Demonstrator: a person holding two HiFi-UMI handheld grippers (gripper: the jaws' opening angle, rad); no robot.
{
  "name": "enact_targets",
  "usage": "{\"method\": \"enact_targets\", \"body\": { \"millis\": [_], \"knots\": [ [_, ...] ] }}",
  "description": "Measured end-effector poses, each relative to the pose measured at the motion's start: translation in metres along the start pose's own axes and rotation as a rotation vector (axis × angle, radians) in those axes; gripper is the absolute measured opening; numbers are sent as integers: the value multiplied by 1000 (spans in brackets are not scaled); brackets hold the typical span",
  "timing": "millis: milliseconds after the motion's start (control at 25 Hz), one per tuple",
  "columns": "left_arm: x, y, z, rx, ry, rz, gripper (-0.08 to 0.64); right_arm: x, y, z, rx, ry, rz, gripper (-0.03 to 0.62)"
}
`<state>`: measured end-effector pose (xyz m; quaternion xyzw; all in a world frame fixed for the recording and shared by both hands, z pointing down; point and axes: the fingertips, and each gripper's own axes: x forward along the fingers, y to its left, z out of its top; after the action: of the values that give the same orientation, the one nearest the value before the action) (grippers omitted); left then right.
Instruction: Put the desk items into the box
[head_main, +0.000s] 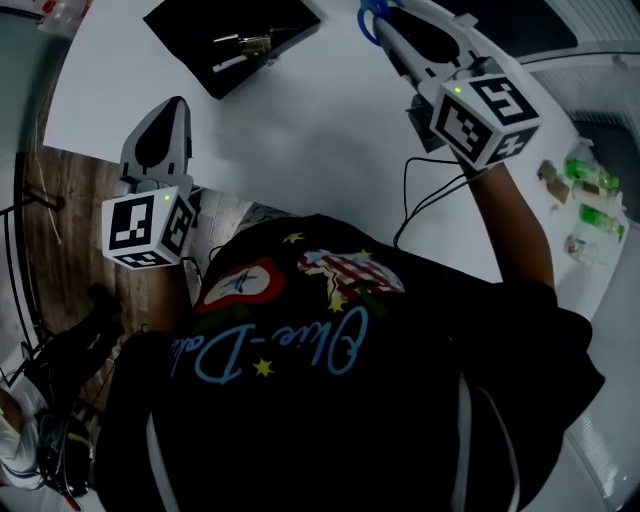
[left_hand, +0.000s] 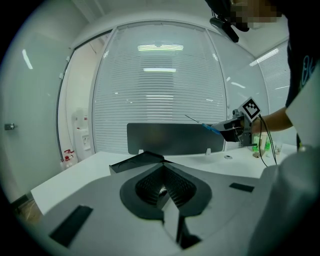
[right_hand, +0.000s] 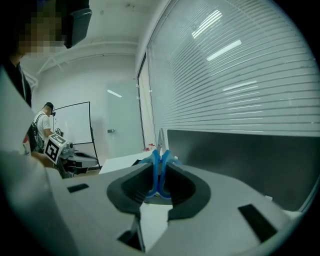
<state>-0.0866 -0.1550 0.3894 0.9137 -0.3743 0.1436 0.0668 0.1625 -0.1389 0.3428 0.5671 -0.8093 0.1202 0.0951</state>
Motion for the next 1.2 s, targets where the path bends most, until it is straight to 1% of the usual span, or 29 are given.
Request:
{"method": "enact_targets", "body": {
  "millis": [120,680,1000,1200],
  "knots": [
    [0,2,-3,0,6,8,8,1,0,1,15,-7,8,91],
    [5,11,-4,-21,-2,20,8,22,11,9,-9,-6,44,91],
    [-1,19,-5,-38,-16,58,8,38,22,10,-45,13,88,91],
    [-9,36,-9,-62,-15,86,8,62,35,11,-61,30,122,91]
  ]
}}
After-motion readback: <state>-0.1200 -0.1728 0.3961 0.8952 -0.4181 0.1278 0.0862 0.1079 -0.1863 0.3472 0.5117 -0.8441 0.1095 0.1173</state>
